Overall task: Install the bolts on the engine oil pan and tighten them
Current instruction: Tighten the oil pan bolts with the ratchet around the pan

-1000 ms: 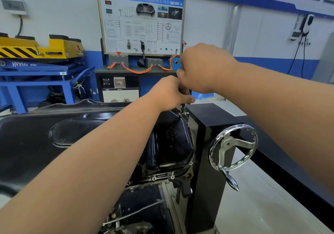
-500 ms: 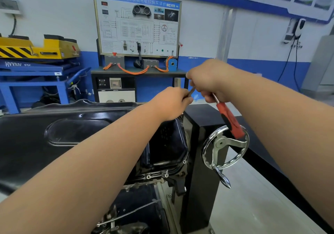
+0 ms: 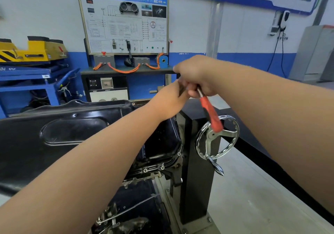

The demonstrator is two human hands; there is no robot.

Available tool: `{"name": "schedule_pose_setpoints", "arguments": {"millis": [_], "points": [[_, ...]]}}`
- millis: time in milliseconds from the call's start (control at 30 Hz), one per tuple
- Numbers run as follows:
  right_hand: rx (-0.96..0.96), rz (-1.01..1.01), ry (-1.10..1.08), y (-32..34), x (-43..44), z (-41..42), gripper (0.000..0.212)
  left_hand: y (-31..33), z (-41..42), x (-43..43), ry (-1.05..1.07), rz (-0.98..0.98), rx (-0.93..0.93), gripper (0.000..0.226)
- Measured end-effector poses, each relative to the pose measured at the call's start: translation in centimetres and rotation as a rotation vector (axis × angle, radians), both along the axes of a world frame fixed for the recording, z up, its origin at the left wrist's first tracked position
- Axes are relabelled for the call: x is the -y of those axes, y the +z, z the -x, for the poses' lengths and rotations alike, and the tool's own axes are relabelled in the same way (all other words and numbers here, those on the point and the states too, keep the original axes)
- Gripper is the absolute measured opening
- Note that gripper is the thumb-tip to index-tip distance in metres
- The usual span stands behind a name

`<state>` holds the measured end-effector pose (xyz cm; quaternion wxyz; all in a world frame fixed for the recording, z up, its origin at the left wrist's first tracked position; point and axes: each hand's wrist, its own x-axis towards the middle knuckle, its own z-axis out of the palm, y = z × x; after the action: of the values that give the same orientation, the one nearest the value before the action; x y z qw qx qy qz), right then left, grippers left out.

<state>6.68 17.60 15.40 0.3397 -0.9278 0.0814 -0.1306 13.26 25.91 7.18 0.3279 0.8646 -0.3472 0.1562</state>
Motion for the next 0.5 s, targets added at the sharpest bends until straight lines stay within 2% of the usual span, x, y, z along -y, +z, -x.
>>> {"name": "schedule_pose_setpoints", "arguments": {"millis": [33, 67, 133, 167, 200, 267, 300, 333, 367, 433, 500], "points": [[-0.040, -0.102, -0.004, 0.3, -0.3, 0.2, 0.022, -0.1, -0.1, 0.0, -0.004, 0.002, -0.003, 0.020], [-0.024, 0.009, 0.007, 0.6, -0.5, 0.3, 0.023, -0.2, -0.4, 0.0, -0.005, -0.007, 0.003, 0.019], [0.112, 0.658, 0.049, -0.4, -0.6, 0.3, 0.025, 0.0, -0.9, 0.1, -0.002, 0.001, -0.030, 0.018], [0.243, 0.898, 0.091, -0.6, -0.5, 0.4, 0.027, 0.2, -1.0, 0.1, -0.022, 0.045, -0.048, 0.023], [0.366, 1.045, 0.135, -0.7, -0.5, 1.0, 0.026, 0.3, -0.9, 0.2, -0.040, 0.098, -0.023, 0.030], [0.349, 1.233, 0.221, -0.5, 0.2, 0.8, 0.020, 0.4, -0.6, 0.5, -0.023, 0.117, 0.039, 0.034], [0.282, 1.118, 0.191, -0.6, 0.4, 0.7, 0.018, 0.4, -0.7, 0.4, -0.002, 0.051, 0.098, 0.035], [0.267, 0.957, 0.160, -0.8, 0.4, 0.6, 0.018, 0.3, -0.6, 0.2, 0.007, -0.065, 0.090, 0.034], [0.254, 0.722, 0.115, -0.9, 0.2, 0.5, 0.020, 0.1, -0.6, 0.0, -0.002, -0.098, 0.021, 0.030], [0.182, 0.464, -0.005, -0.6, 0.4, 0.2, 0.027, 0.1, -1.0, -1.0, 0.043, -0.069, 0.109, 0.028], [0.063, 0.276, -0.018, 0.0, 0.9, 0.3, 0.030, 0.4, -0.7, -1.3, 0.028, 0.003, 0.159, 0.029]]}}
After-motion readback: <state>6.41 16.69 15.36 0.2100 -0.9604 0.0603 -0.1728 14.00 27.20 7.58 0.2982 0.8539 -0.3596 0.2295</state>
